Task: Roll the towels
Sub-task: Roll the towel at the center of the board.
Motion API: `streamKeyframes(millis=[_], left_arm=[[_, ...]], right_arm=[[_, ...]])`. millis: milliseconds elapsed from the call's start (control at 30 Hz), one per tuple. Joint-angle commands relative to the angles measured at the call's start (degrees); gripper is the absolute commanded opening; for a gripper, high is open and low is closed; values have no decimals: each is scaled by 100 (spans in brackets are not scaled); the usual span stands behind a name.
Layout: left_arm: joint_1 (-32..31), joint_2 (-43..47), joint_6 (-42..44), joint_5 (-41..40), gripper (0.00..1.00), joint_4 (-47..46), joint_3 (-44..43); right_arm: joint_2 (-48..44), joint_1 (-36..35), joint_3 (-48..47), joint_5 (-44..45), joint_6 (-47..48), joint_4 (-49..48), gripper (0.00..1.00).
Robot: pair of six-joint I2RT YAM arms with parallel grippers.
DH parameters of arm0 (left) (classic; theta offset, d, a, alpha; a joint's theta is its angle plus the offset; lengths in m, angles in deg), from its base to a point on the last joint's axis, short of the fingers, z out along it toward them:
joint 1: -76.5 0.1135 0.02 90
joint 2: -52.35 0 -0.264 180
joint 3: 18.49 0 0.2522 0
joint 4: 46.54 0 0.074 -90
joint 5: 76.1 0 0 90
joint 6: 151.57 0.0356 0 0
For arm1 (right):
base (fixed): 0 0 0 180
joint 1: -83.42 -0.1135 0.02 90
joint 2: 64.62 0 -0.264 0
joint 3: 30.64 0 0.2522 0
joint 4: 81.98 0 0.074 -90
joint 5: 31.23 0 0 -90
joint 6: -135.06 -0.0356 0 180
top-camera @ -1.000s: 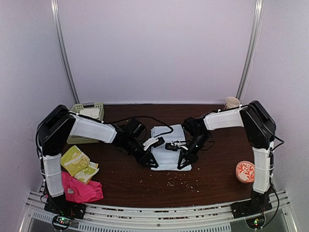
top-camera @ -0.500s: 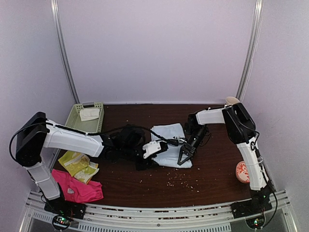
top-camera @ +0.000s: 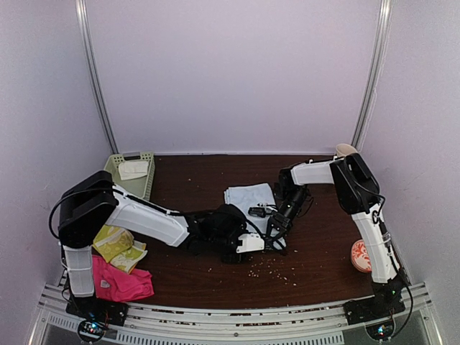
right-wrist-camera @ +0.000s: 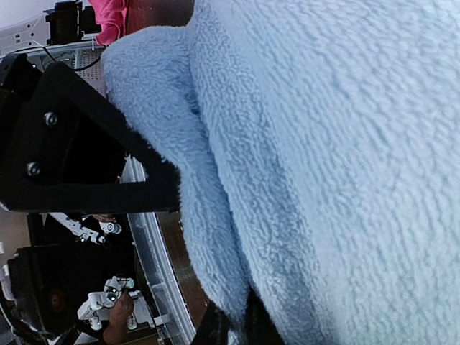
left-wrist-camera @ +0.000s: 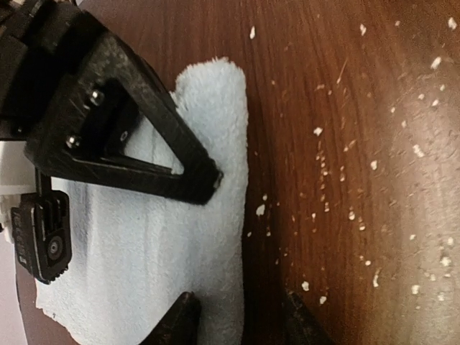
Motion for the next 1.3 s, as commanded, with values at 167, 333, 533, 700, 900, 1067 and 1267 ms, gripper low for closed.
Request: streamKeyframes(millis=[167, 333, 533, 700, 900, 1067, 1267], left_arm=[[-37, -307, 384, -873, 43, -594, 41], [-47, -282, 579, -865, 43, -594, 99], [-51, -598, 468, -755, 31, -12, -203], [-46, -702, 327, -777, 20, 357, -326], [18, -694, -384, -93, 13, 1429, -732], [267, -775, -1124, 1320, 10, 2336, -1189], [746, -1375, -1588, 2741, 10, 3395, -2193]], right_arm=[[247, 26, 197, 603, 85, -249, 5], [258, 27, 130, 594, 38, -249, 5], [214, 47, 126, 543, 16, -244, 6], [-81, 148, 137, 539, 16, -236, 18], [-1226, 548, -209, 719, 12, -284, 33], [-3026, 738, 546, 2210, -1093, -2387, 57], [-4915, 1294, 2982, 3556, -2821, -6274, 100]])
